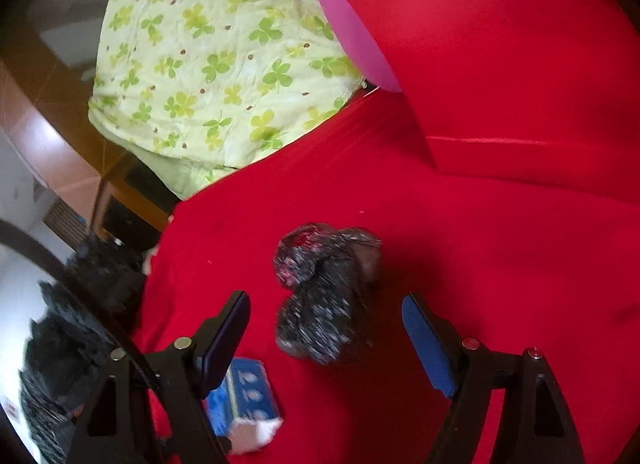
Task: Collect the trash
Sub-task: 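Grasp the blue-and-white packet with the left tool while the right tool grasps the black plastic bag, then lift the blue packet and black bag and carry both toward the red mesh basket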
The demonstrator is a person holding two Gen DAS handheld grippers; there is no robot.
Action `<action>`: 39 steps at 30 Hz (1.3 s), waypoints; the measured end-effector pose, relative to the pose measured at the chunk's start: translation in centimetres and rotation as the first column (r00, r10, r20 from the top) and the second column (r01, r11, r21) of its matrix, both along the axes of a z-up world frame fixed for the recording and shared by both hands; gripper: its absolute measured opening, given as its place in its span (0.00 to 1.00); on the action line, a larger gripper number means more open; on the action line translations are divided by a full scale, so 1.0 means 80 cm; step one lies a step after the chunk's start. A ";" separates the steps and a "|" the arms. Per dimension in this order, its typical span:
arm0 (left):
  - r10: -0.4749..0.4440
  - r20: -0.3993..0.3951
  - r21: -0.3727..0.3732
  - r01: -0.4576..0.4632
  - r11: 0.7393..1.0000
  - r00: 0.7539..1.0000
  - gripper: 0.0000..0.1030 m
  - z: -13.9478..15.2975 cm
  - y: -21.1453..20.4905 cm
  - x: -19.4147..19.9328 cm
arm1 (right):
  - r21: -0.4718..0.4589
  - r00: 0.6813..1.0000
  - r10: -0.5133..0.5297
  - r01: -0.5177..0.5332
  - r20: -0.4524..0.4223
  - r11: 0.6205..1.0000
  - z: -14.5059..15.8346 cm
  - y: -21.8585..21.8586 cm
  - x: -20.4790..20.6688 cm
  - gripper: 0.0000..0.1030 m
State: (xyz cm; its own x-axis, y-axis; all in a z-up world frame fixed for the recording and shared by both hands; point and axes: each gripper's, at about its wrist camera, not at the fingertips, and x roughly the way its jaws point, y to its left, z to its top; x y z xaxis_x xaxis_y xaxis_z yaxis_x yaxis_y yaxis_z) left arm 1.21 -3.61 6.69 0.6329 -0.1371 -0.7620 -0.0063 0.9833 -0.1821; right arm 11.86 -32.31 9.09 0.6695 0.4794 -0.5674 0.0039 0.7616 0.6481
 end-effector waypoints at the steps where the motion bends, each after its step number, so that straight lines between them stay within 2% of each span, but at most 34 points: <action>1: 0.003 0.007 -0.010 -0.003 1.000 1.000 0.83 0.000 0.002 0.003 | 0.022 1.000 0.003 -0.002 -0.005 1.000 -0.003 0.002 0.006 0.79; 5: 0.016 0.034 -0.086 -0.013 0.996 0.999 0.83 0.002 0.008 0.012 | 0.051 0.998 0.037 -0.035 -0.047 0.998 -0.016 0.024 0.032 0.79; 8: 0.042 0.057 -0.137 -0.034 0.990 0.998 0.83 0.000 0.005 0.024 | 0.003 0.996 0.050 -0.050 -0.077 0.999 -0.025 0.045 0.046 0.79; 10: 0.035 0.040 -0.159 -0.028 0.987 0.999 0.83 -0.009 -0.003 0.035 | -0.022 0.993 0.061 -0.064 -0.099 0.998 -0.033 0.054 0.052 0.79; 12: 0.030 0.015 -0.150 -0.028 0.988 0.999 0.83 -0.019 -0.011 0.041 | -0.039 0.991 0.077 -0.082 -0.113 0.996 -0.040 0.060 0.054 0.77; 13: 0.028 -0.003 -0.135 -0.028 0.990 1.000 0.83 -0.025 -0.016 0.044 | -0.065 0.990 0.082 -0.090 -0.113 0.994 -0.044 0.066 0.054 0.71; 14: 0.026 -0.017 -0.128 -0.028 0.991 1.000 0.83 -0.030 -0.019 0.046 | -0.093 0.989 0.085 -0.096 -0.119 0.991 -0.047 0.070 0.055 0.52; 15: 0.024 -0.039 -0.125 -0.029 0.992 0.999 0.83 -0.036 -0.020 0.048 | -0.117 0.987 0.093 -0.109 -0.133 0.987 -0.052 0.073 0.055 0.46; 17: 0.027 -0.042 -0.124 -0.032 0.992 0.999 0.83 -0.039 -0.018 0.045 | -0.111 0.989 0.090 -0.103 -0.121 0.988 -0.053 0.072 0.054 0.44; 20: 0.031 -0.041 -0.136 -0.037 0.990 0.999 0.83 -0.040 -0.011 0.042 | -0.139 0.990 0.092 -0.106 -0.102 0.985 -0.047 0.072 0.050 0.43; 24: 0.043 -0.050 -0.151 -0.050 0.987 0.998 0.67 -0.042 -0.002 0.035 | -0.143 0.991 0.098 -0.110 -0.087 0.984 -0.041 0.069 0.040 0.43; 29: 0.056 -0.060 -0.185 -0.066 0.980 0.997 0.65 -0.042 0.008 0.032 | -0.143 0.991 0.114 -0.123 -0.064 0.982 -0.026 0.067 0.025 0.43; 32: 0.072 -0.052 -0.175 -0.080 0.981 0.996 0.63 -0.037 0.010 0.022 | -0.142 0.990 0.125 -0.132 -0.059 0.981 -0.019 0.069 0.013 0.43; 33: 0.071 -0.049 -0.175 -0.079 0.981 0.996 0.60 -0.035 0.011 0.019 | -0.142 0.990 0.128 -0.135 -0.060 0.981 -0.017 0.070 0.010 0.43; 39: 0.064 -0.006 -0.141 -0.064 0.988 0.998 0.59 -0.015 0.012 -0.014 | -0.164 0.987 0.154 -0.159 -0.042 0.974 -0.005 0.077 -0.017 0.43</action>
